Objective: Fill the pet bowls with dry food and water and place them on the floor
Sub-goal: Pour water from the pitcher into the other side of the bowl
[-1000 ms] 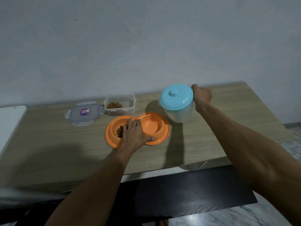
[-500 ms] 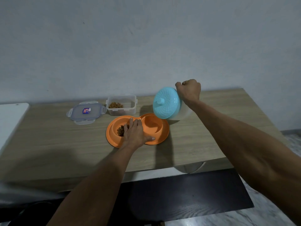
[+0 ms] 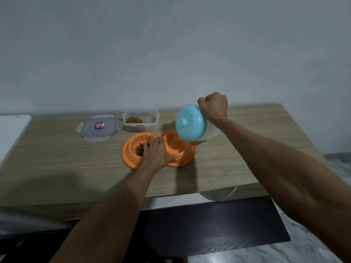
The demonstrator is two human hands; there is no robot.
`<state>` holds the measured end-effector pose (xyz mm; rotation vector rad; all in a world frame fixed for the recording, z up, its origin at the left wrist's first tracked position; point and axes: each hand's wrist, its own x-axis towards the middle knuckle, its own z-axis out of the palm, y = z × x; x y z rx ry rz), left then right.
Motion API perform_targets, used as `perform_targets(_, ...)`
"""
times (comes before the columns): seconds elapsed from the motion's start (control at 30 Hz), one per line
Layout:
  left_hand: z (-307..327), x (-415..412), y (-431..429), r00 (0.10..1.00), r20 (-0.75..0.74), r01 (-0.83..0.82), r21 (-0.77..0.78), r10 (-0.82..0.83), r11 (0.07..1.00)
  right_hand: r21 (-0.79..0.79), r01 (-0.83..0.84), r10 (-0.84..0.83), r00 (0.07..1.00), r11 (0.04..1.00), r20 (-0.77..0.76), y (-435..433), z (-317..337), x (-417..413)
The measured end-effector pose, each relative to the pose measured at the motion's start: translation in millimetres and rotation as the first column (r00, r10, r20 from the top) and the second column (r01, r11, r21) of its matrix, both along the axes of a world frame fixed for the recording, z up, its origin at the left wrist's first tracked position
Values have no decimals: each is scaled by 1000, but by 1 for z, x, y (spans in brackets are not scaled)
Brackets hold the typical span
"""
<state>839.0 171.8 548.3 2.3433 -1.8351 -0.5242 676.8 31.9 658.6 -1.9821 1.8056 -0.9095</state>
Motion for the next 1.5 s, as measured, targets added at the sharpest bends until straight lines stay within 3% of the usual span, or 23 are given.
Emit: perform_targets(1.5,-1,0,1,1000,11,11,2,-11,1000,-49,-57,54,996,997,-68,0,3,-1)
